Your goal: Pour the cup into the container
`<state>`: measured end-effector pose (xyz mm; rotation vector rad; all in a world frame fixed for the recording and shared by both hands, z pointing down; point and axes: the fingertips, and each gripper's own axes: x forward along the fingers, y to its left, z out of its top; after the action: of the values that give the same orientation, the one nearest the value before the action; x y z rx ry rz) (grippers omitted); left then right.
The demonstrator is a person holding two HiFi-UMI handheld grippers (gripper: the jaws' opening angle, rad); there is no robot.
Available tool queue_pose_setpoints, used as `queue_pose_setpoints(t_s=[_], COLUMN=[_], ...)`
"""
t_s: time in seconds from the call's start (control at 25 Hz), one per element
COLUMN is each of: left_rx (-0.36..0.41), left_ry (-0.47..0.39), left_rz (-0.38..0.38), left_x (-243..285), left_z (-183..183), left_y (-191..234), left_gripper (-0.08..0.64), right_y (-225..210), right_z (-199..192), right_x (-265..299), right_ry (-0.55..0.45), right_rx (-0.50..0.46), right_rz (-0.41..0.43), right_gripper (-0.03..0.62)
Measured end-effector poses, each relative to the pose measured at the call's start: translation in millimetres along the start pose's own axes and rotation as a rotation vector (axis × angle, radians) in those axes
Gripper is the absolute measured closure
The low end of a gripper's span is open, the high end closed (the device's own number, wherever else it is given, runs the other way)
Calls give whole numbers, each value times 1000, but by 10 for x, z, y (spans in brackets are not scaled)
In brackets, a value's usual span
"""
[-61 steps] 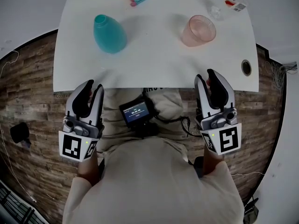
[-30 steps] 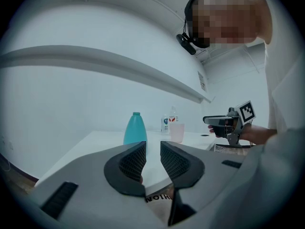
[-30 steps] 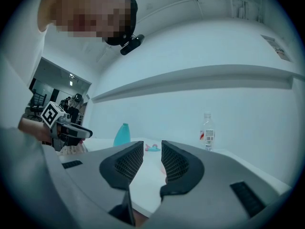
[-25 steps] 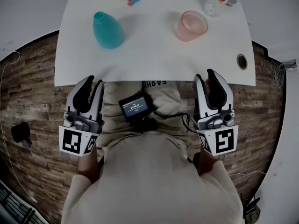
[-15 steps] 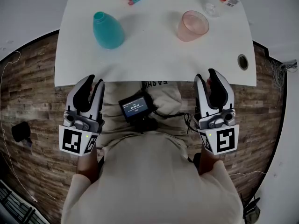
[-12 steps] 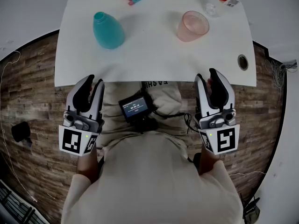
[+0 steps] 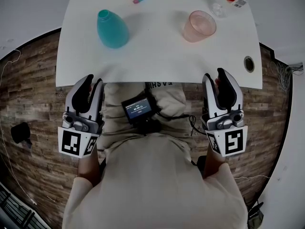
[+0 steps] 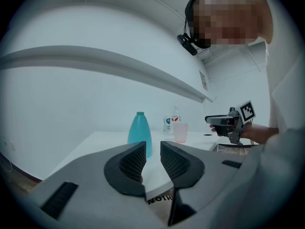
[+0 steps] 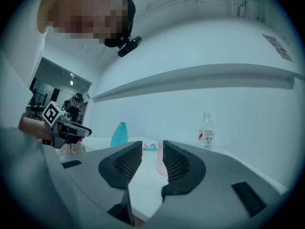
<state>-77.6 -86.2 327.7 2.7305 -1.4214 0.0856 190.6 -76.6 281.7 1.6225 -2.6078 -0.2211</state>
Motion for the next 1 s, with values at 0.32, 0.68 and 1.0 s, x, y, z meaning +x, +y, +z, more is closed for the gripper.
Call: queue_pose_setpoints(t_s=[0.32,0.68,1.0], left_rx=[2,4,3], left_ry=[-7,-8,-12], left_rz=[16,14,22], left_x=[-30,-46,-83], left_z=[18,13,25], left_y=[52,50,65], left_gripper=[456,456,456], right_y=[-17,-20,-36], right_z=[28,4,13], right_x=[-1,-8,-16], right_ry=[-2,15,25], right_rx=[-12,-23,-40], right_rz=[5,24,36], right_gripper=[476,471,465])
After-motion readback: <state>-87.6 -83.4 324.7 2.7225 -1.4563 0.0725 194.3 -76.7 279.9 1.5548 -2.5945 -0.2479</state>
